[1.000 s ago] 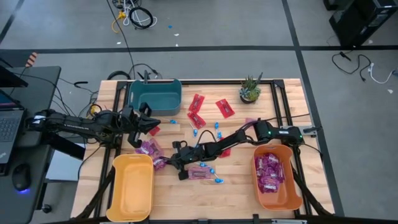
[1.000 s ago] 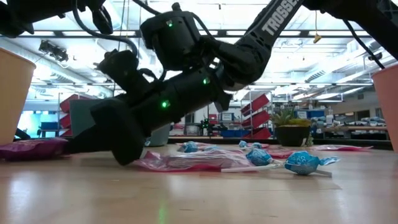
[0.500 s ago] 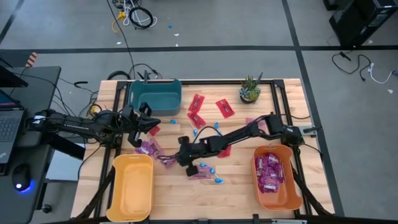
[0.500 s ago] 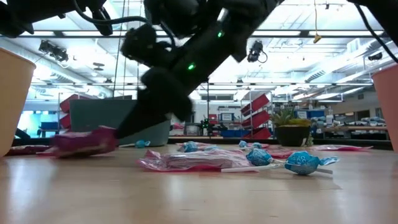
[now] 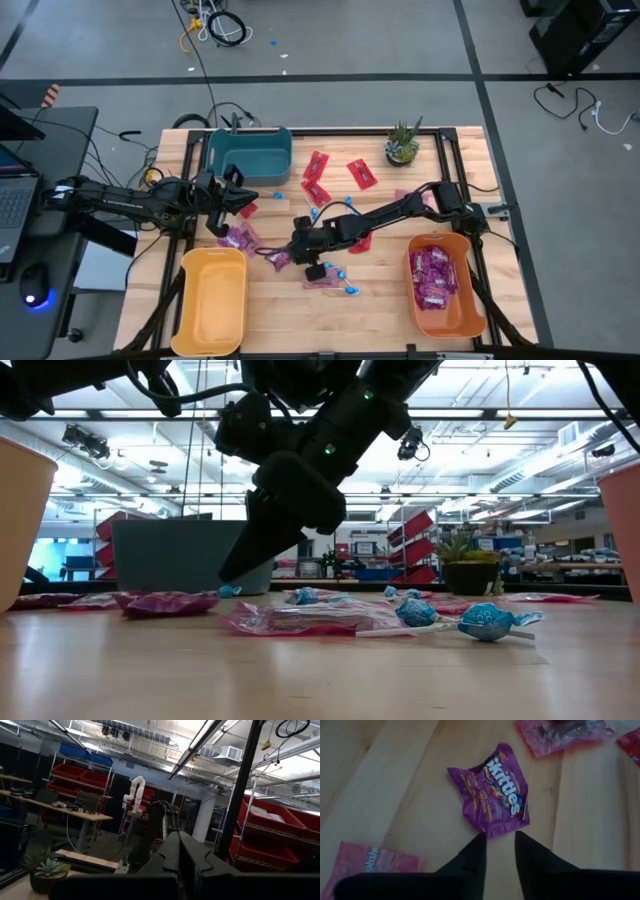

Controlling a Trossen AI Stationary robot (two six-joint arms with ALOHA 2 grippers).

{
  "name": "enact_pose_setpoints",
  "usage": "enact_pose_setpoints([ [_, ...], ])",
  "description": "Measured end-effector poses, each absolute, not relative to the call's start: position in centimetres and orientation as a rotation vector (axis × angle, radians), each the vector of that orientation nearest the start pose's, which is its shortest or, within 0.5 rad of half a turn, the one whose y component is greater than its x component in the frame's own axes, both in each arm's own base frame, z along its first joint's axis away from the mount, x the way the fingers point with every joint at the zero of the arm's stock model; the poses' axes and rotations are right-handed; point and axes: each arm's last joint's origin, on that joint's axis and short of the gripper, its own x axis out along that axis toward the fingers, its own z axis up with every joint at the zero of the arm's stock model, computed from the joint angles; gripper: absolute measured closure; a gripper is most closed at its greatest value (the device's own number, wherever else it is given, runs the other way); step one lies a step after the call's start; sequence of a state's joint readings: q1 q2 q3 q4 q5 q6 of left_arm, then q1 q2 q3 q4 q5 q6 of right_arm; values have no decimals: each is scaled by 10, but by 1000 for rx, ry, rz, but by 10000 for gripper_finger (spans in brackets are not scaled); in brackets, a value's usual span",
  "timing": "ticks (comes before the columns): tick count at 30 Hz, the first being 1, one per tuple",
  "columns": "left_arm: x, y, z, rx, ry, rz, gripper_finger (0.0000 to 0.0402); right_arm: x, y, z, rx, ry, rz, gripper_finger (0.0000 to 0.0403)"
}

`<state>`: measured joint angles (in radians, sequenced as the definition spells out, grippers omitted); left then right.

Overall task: Sort candy
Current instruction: Put the purple candy into the orange bin

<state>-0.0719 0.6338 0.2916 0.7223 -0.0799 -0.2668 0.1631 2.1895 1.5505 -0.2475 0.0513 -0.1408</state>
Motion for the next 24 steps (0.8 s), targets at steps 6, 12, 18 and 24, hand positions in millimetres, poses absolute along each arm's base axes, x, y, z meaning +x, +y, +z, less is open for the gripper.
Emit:
enact_pose_setpoints([
  [6,148,-8,270,-291,-374,-42,400,470,76,155,-199,746,171,250],
  [12,148,-8,269,-291,-369,-42,400,483,81,143,-115,616,247,201],
  [18,148,-8,268,-290,-358,-41,400,485,81,113,-88,677,237,171],
  [24,149,-8,268,-289,-355,-41,400,485,74,106,-72,708,195,169],
])
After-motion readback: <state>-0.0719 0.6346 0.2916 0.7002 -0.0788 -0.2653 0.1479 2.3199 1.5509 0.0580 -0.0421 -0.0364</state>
